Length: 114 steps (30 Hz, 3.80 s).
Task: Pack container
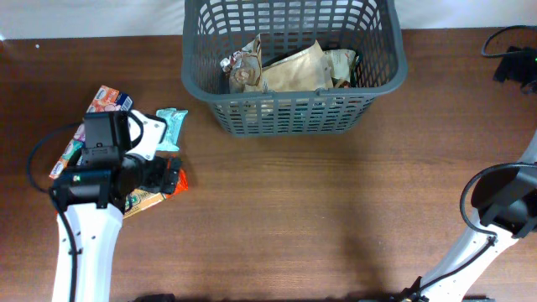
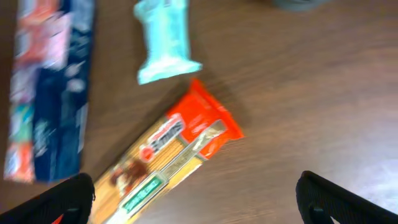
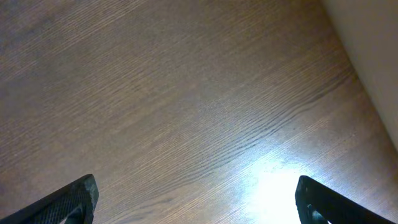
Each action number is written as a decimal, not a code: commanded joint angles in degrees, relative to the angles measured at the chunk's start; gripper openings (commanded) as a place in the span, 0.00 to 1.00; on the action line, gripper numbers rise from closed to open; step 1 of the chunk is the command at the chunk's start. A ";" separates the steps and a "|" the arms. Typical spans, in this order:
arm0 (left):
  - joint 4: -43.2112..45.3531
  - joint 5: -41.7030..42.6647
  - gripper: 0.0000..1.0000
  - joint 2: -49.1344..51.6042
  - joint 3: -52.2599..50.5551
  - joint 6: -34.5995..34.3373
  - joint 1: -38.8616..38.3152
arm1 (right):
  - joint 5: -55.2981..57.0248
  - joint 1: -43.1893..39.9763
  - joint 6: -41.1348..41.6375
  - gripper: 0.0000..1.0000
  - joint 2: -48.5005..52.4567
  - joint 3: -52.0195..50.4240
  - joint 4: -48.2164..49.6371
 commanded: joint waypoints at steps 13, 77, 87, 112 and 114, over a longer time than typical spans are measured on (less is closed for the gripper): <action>1.07 -13.49 0.99 3.54 3.65 -10.67 11.85 | -0.11 0.04 0.70 0.99 -0.22 -0.09 0.15; -1.01 -0.76 0.99 47.80 34.34 23.37 27.26 | -0.11 0.04 0.70 0.99 -0.22 -0.09 0.15; -1.29 6.73 0.99 48.37 34.32 23.76 31.78 | -0.11 0.04 0.70 0.99 -0.22 -0.09 0.15; -0.17 7.78 0.99 55.95 34.01 23.76 30.80 | -0.11 0.04 0.70 0.99 -0.22 -0.09 0.15; -0.20 7.76 0.99 56.26 33.88 23.76 30.80 | -0.11 0.04 0.70 0.99 -0.22 -0.09 0.15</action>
